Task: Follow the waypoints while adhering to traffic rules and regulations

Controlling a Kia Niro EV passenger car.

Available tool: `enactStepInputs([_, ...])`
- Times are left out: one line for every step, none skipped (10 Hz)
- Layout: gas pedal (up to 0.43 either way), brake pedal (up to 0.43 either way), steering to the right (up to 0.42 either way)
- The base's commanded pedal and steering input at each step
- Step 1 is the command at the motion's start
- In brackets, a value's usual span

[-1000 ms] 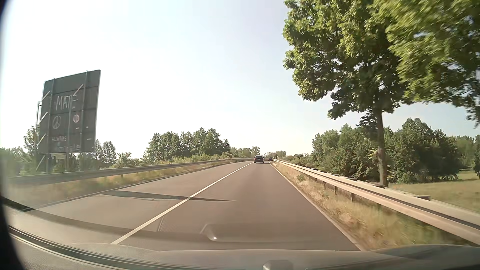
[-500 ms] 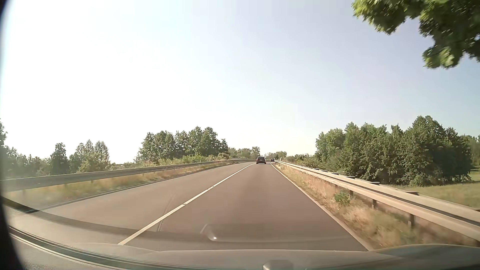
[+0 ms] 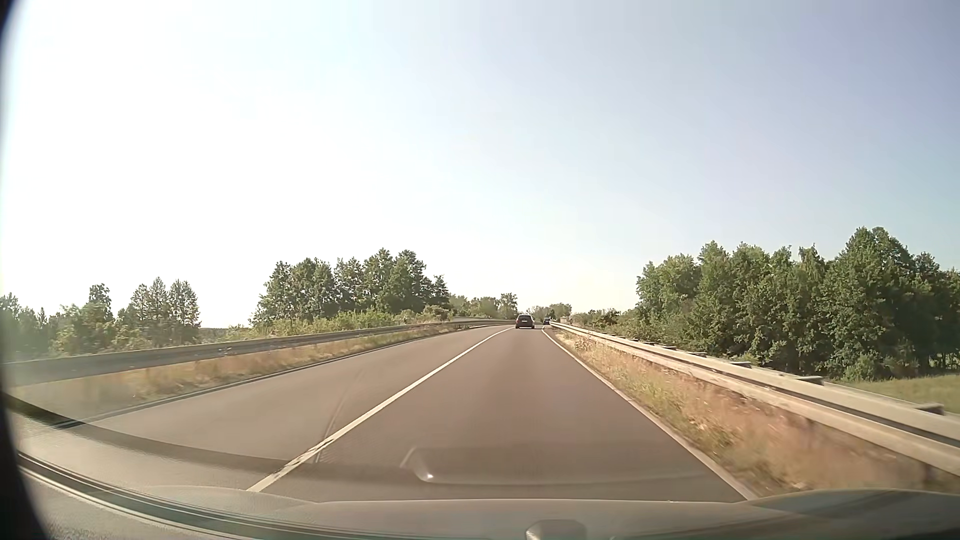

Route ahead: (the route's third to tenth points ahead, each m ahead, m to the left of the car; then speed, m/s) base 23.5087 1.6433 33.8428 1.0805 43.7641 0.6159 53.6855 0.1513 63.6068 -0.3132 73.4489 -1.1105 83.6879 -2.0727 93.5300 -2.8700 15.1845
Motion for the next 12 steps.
enactStepInputs([0.209,0.018,0.006])
enactStepInputs([0.209,0.018,0.006])
enactStepInputs([0.209,0.018,0.006])
enactStepInputs([0.209,0.018,0.006])
enactStepInputs([0.209,0.018,0.006])
enactStepInputs([0.209,0.018,0.006])
enactStepInputs([0.209,0.018,0.006])
enactStepInputs([0.209,0.018,0.006])
enactStepInputs([0.209,0.018,0.006])
enactStepInputs([0.209,0.018,0.006])
enactStepInputs([0.209,0.018,0.007])
enactStepInputs([0.209,0.018,0.006])
